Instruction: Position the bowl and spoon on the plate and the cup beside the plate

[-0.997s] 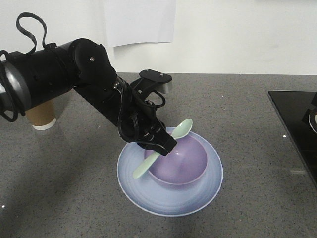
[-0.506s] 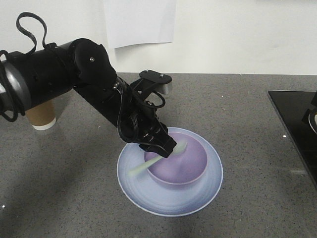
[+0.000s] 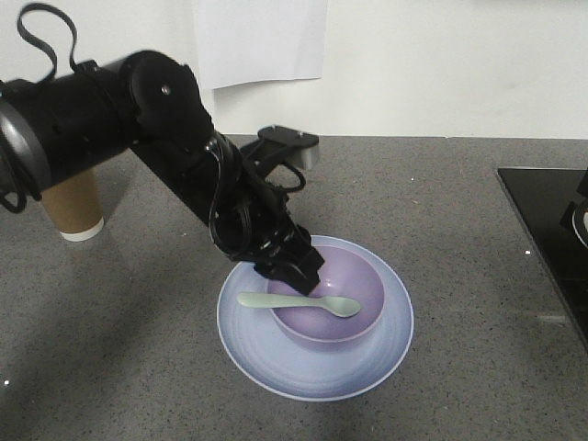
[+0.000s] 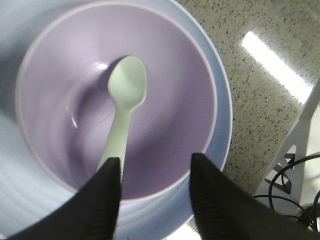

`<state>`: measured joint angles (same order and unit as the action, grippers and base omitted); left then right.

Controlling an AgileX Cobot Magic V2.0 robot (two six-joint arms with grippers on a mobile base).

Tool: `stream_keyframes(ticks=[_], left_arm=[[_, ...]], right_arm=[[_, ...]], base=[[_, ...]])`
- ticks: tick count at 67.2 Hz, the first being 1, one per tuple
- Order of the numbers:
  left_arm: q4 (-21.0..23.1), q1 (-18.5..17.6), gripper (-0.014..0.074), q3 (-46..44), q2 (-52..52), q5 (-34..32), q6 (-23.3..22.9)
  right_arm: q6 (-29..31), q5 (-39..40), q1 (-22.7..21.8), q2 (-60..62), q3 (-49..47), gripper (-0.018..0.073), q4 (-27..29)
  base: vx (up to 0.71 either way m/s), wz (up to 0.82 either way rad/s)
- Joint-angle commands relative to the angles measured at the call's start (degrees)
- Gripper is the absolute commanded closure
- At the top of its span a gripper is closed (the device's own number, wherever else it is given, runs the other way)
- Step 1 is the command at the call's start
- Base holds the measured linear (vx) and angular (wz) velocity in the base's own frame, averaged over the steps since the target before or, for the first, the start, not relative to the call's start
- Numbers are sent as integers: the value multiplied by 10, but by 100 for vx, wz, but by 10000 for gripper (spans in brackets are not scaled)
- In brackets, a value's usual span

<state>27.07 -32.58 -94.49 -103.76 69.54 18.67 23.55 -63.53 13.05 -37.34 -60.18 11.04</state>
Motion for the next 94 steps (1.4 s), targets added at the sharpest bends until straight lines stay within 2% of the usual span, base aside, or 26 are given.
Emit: stream_keyframes(ticks=[1,8,11,15,22,30,37,57,69,76,84,94], left_arm=[[4,-3,454,-44,50,1,-10],[-31,-3,596,-68,85,-5,-10],[-56,-3,606,-74,105,-10,-13],[-111,-3,606,-78,134,-23,-41],[-251,-3,605,-77,185,-29,-115],[-436,-3,605,-77,235,-7,-200],[-561,-3,605,-76,267,21,-253],[-754,-3,605,-53,320,21,-360],[-829,-2,599,-55,320,18,-410],[-842,7,585,-55,322,-4,-438],[-809,43,548,-55,322,-42,-449],[-731,98,470,-55,321,-102,-454]], right_arm=[[-2,42,-3,-2,-12,566,3],[-2,42,-3,-2,-12,566,3],[-2,42,-3,-2,-12,566,3],[-2,43,-3,-2,-12,566,4],[-2,45,-3,-2,-12,566,5],[-2,49,-3,-2,-12,566,6],[-2,57,-3,-2,-12,566,6],[-2,64,-3,-2,-12,566,8],[-2,64,-3,-2,-12,566,8],[-2,65,-3,-2,-12,566,8],[-2,65,-3,-2,-12,566,8],[-2,65,-3,-2,-12,566,7]], base=[[0,0],[0,0],[0,0],[0,0],[0,0],[0,0],[0,0],[0,0],[0,0],[0,0],[0,0],[0,0]])
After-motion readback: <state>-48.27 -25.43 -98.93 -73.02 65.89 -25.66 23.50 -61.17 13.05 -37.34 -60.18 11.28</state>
